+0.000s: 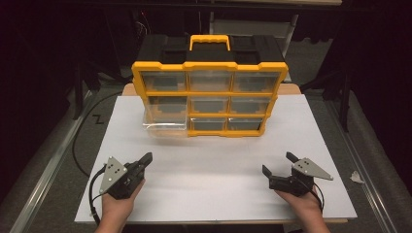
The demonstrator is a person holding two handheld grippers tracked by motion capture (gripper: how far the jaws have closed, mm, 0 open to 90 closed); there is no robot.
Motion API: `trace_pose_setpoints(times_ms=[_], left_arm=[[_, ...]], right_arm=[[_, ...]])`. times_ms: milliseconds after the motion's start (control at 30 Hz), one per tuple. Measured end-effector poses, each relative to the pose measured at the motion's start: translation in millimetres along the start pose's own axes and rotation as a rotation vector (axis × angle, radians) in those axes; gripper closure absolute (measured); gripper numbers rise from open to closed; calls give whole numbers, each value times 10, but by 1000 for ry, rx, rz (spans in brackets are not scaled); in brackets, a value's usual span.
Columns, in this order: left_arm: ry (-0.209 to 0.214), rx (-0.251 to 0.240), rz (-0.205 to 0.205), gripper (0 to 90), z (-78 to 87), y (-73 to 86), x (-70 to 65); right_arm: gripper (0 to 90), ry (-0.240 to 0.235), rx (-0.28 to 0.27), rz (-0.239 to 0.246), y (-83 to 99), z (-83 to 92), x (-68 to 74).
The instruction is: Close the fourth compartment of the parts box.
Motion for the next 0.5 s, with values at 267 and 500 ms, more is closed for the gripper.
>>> trace_pose_setpoints(times_ms=[267, 500], left_arm=[[-6, -38, 9, 900, -142, -223, -58], [-11, -7, 24, 900, -307, -317, -87]], right_arm=[[14, -2, -3, -8, -5, 8, 6], [14, -5, -6, -3, -11, 11, -3]])
Point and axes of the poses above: each handheld gripper's, and its own axes: z roughly backward along the jaws, y roughly out of its underside, x roughly to its left, the point moved 9 cm from there along -z, roughly forward along the jaws, and after that the axes turned 3 degrees about -y, right-handed, at the moved point
